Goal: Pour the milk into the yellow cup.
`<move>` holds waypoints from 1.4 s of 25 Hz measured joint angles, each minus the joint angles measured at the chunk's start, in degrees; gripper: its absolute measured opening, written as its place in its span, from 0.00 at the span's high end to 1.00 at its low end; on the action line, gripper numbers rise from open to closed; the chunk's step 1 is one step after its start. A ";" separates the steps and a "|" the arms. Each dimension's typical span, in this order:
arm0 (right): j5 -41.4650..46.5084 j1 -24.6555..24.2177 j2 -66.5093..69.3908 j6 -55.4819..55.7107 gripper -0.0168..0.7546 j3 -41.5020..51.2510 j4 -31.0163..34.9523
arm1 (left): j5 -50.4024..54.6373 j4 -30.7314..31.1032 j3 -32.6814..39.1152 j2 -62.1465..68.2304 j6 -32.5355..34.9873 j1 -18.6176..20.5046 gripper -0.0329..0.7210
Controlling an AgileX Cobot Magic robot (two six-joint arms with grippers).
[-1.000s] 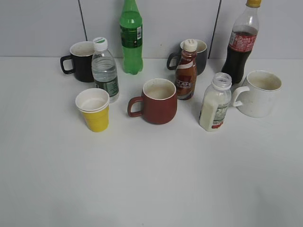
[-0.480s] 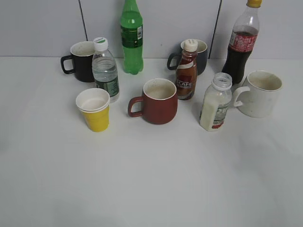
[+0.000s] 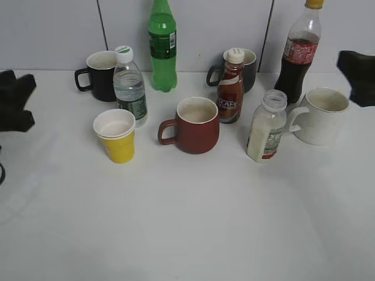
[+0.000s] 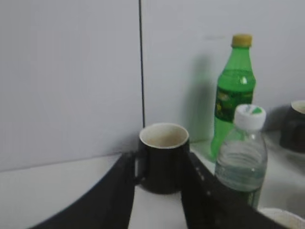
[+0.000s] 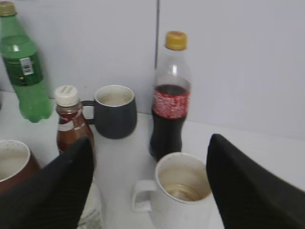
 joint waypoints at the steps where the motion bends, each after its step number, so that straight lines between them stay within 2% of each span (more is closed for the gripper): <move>1: -2.83 1.52 2.27 0.24 0.26 0.00 -0.83 | -2.72 1.41 0.25 3.37 0.00 -0.04 0.59; 6: -12.88 7.09 12.04 0.90 0.26 0.00 -4.69 | -9.57 6.01 2.34 11.42 0.00 -0.20 0.47; 8: -15.13 8.24 15.96 1.25 0.26 0.00 -6.99 | -10.11 10.27 4.10 15.21 0.00 -0.20 0.37; 10: -16.54 8.53 19.45 1.46 0.26 0.00 -8.38 | -10.39 14.43 4.67 17.39 0.00 -0.20 0.31; 12: -18.81 8.53 22.56 1.50 0.26 1.00 -8.76 | -10.44 15.38 4.72 17.92 0.10 -0.25 0.29; 13: -20.71 8.53 24.07 1.53 0.26 1.77 -8.88 | -10.49 18.70 4.66 20.01 0.90 -0.22 0.25; 16: -28.17 8.53 28.15 1.79 0.23 5.18 -9.48 | -10.62 21.75 2.91 23.94 1.56 -0.22 0.18; 19: -34.67 8.59 32.81 2.46 0.22 6.39 -9.69 | -10.67 24.77 -0.22 28.78 1.75 -0.22 0.16; 24: -44.02 8.59 41.57 3.03 0.21 6.62 -9.69 | -10.76 25.57 -4.55 33.44 1.75 -0.22 0.15; 29: -45.19 8.59 48.11 3.62 0.21 6.51 -9.18 | -10.81 27.68 -9.72 37.95 0.94 -0.22 0.15; 35: -45.77 8.59 49.23 3.69 0.21 5.58 -7.47 | -10.81 29.24 -15.37 42.09 -0.85 -0.22 0.15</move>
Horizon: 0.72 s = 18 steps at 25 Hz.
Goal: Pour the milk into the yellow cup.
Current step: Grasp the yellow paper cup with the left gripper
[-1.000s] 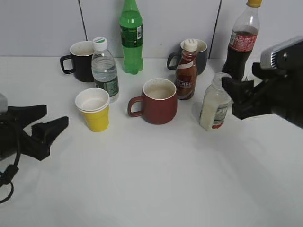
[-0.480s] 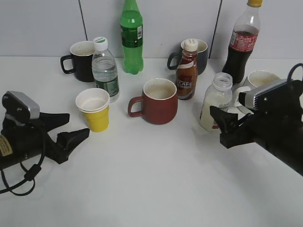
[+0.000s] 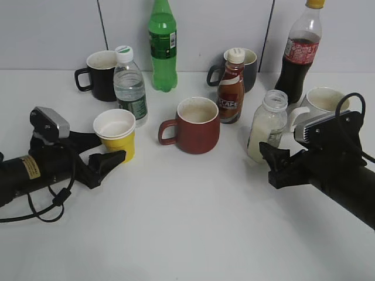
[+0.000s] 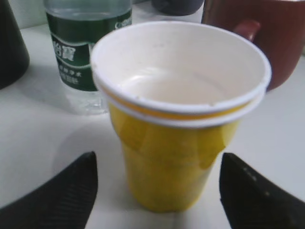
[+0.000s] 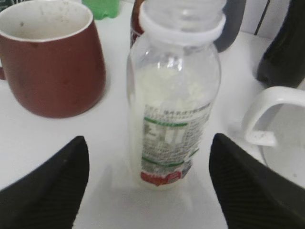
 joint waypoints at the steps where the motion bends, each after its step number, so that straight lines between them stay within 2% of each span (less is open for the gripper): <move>1: -0.07 0.00 0.00 0.00 0.21 -0.24 0.37 | 0.00 0.86 -1.29 0.85 -0.53 0.00 0.15; 11: -0.12 0.00 0.22 0.00 0.21 -1.09 1.62 | 0.00 4.08 -8.79 3.35 -4.56 -0.40 0.15; 18: -0.12 0.00 0.22 0.02 0.21 -1.09 1.62 | -0.08 3.36 -13.47 6.53 -4.77 -3.76 0.15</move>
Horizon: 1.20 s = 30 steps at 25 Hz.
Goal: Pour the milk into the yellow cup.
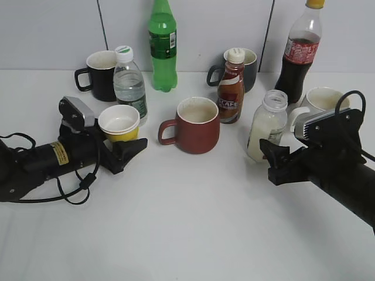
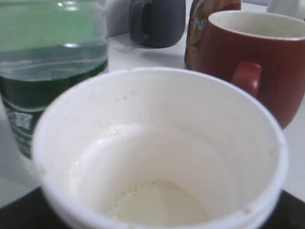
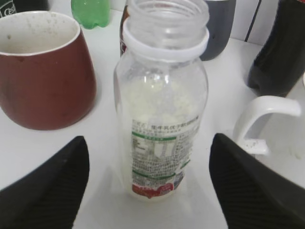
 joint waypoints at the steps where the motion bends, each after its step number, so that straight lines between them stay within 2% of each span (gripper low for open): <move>1: 0.00 0.00 0.00 0.00 0.21 0.00 0.06 | 0.00 -0.01 -0.47 0.55 0.00 -0.03 0.15; 7: 0.00 0.00 0.00 0.00 0.21 -0.72 0.49 | 0.07 -2.44 -1.10 1.38 -0.06 -0.03 0.21; 15: 0.00 0.00 3.91 0.00 0.21 -5.49 0.68 | 0.07 -1.14 -1.17 1.38 -0.12 -0.03 0.39; 22: -0.02 0.00 9.84 0.00 0.21 -8.17 4.57 | 0.29 0.35 1.32 -2.08 -0.12 -0.03 0.41; 30: -0.06 0.00 13.83 -0.32 0.22 -12.73 4.54 | 0.28 1.50 2.40 -5.72 -0.12 -0.03 0.42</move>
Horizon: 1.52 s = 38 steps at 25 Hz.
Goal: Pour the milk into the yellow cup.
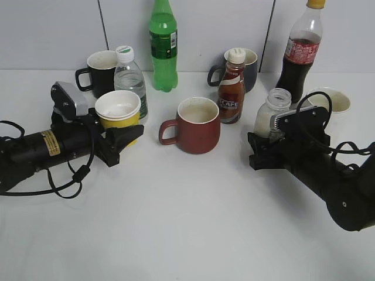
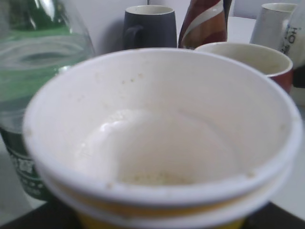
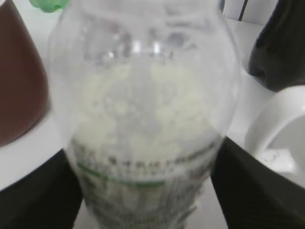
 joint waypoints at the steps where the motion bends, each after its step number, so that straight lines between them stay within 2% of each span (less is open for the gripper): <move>1: 0.06 0.00 0.23 -0.13 0.24 -0.41 -0.13 | 0.00 0.96 0.00 -0.38 0.00 0.00 0.42; 8: 4.67 -1.21 0.64 -0.18 0.27 -3.52 -1.75 | -0.08 1.80 0.01 -0.49 0.00 0.00 0.42; 13: 6.41 -1.38 0.64 -0.19 0.41 -4.64 -1.96 | -0.08 1.86 0.01 -0.49 0.00 0.00 0.42; 22: 7.81 -1.50 -0.18 -0.24 0.41 -4.71 -2.28 | -0.08 3.18 0.01 -0.49 -0.05 0.00 0.42; 26: 14.31 -1.57 -4.79 -0.33 0.41 -4.66 -7.18 | -0.04 4.08 0.01 -0.49 -1.62 -0.89 0.42; 30: 18.84 -0.90 -12.44 -0.46 0.41 -4.62 -10.17 | -0.04 4.14 0.01 -0.49 -2.27 -3.39 0.42; 34: 24.66 0.71 -18.99 -2.29 0.41 -5.74 -13.28 | 0.27 4.14 0.06 -1.15 -2.47 -5.68 0.42; 38: 34.23 3.32 -22.34 -4.84 0.41 -9.62 -15.52 | 0.14 3.98 0.06 -4.39 -4.64 -7.86 0.42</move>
